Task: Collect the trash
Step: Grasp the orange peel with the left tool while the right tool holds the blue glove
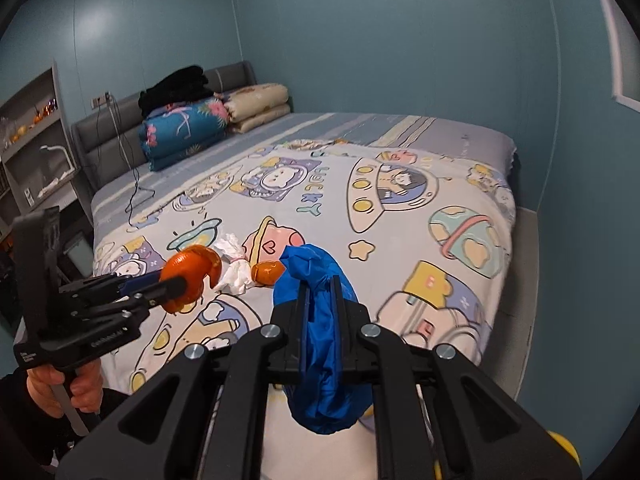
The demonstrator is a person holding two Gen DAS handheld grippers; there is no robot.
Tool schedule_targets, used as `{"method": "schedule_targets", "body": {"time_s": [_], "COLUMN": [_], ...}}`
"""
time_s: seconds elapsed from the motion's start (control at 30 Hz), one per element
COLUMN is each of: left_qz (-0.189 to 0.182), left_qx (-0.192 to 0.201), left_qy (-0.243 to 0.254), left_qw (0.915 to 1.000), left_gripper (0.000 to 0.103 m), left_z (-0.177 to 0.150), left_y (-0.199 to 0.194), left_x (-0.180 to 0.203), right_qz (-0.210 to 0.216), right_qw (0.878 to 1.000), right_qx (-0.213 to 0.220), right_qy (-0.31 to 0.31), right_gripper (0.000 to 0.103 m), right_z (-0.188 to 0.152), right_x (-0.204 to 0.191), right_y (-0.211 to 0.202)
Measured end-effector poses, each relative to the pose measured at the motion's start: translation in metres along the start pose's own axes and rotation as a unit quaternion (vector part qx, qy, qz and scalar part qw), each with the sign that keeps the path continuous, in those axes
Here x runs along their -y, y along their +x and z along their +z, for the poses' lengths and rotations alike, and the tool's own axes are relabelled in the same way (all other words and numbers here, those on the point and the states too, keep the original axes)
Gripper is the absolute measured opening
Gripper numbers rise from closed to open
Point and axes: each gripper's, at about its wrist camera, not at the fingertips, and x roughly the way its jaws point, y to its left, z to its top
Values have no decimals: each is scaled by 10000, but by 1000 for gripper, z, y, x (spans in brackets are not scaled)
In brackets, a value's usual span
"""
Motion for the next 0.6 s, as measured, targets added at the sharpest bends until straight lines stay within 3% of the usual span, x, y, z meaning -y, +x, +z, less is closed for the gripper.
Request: {"method": "schedule_targets", "body": {"time_s": [0.3,0.6], "left_qz": [-388,-652], "left_qx": [382,639], "left_qy": [312,828], "left_qw": [9980,9924], "left_gripper": [28,28], "left_z": [1,-3], "left_y": [-59,-93], "left_x": [53,111], "right_qz": [-405,-784], "right_qw": [9983,9913], "right_qx": [402,977], "right_qy": [90,397], "right_gripper": [8,8], "right_z": [-19,-39], "right_x": [5,29], "right_y": [-77,-143]}}
